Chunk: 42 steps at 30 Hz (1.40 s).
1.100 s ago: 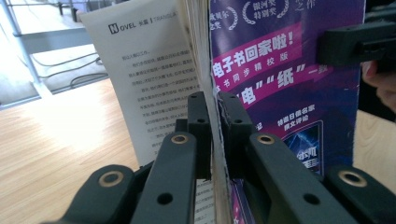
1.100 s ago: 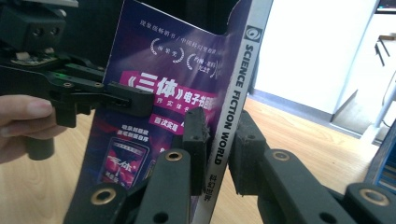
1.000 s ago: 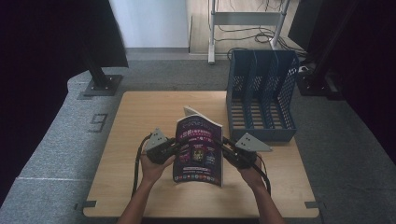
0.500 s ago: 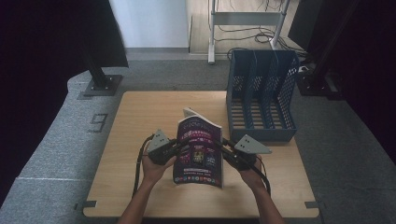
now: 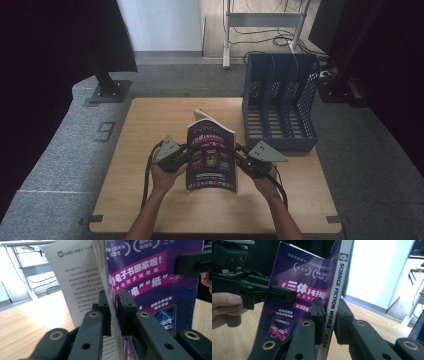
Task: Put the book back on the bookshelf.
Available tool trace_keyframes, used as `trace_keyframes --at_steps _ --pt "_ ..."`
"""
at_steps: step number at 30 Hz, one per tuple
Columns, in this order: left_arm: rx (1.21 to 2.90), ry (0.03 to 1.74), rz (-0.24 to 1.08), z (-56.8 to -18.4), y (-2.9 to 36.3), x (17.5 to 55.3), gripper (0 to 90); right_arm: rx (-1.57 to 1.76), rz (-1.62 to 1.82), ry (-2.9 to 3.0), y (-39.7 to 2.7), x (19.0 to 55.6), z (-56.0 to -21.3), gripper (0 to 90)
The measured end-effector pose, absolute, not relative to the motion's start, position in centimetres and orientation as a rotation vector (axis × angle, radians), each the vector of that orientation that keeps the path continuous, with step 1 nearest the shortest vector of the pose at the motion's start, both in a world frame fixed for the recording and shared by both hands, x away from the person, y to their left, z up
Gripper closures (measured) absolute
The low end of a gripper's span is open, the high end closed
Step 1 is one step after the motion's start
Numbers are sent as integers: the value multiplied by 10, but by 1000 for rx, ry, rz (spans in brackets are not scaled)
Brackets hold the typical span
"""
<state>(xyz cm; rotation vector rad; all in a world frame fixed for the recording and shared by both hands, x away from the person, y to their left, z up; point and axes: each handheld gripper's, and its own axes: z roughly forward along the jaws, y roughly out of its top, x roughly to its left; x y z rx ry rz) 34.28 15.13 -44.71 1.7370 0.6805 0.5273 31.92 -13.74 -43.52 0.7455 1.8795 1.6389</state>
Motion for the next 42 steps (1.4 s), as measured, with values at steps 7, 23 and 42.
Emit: trace_keyframes --at_steps 7,23,42 --pt "1720 693 507 -455 155 340 692 730 1682 1892 -144 310 -436 796" --pt "1734 768 520 -462 154 347 407 692 1723 1928 -148 303 -438 804" --pt "1704 771 422 -462 152 361 307 610 1733 1977 -150 299 -438 779"
